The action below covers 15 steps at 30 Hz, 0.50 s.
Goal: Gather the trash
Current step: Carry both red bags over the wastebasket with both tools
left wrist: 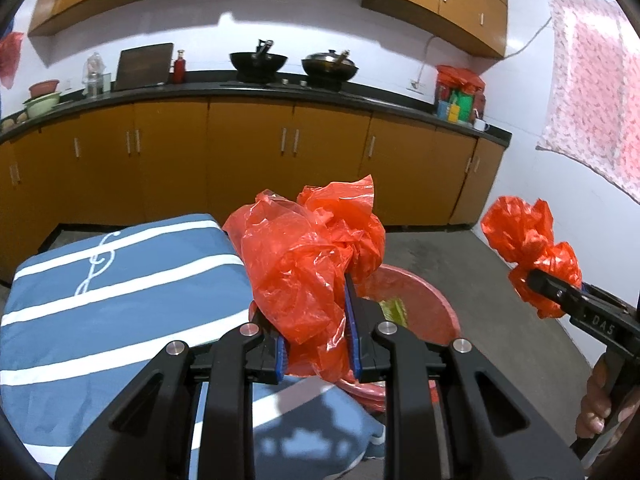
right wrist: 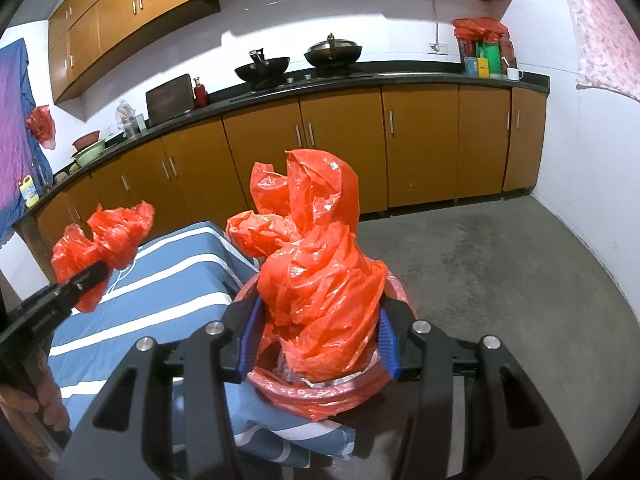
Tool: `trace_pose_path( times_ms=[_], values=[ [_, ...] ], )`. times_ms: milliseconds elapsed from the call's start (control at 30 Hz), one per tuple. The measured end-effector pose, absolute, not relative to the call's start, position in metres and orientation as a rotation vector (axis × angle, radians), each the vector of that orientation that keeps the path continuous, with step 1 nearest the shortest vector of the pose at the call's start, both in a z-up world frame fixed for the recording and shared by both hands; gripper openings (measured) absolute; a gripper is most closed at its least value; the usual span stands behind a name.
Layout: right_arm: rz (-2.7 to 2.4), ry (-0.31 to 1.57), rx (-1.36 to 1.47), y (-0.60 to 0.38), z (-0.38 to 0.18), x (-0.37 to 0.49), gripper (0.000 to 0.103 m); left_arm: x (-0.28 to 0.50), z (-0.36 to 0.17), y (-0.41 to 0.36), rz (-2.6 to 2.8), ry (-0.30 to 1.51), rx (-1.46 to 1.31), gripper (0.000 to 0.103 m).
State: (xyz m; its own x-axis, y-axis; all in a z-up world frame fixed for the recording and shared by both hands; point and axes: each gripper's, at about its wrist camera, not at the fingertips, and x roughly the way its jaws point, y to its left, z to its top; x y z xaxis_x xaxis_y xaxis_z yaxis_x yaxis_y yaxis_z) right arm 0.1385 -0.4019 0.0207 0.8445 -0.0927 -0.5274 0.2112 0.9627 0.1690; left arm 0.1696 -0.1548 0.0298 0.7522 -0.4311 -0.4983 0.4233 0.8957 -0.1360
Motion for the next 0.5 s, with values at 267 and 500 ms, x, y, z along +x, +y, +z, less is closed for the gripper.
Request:
trace_pose_path(
  times_ms=[267, 500],
  values=[
    [-0.172, 0.560, 0.267, -0.411, 0.011, 0.149, 0.048, 0.175, 0.008, -0.186, -0.500, 0.591, 0.025, 0.023],
    [-0.170, 0.580, 0.274, -0.415, 0.000, 0.169, 0.048, 0.187, -0.007, -0.205, -0.524, 0.613, 0.053, 0.023]
  ],
)
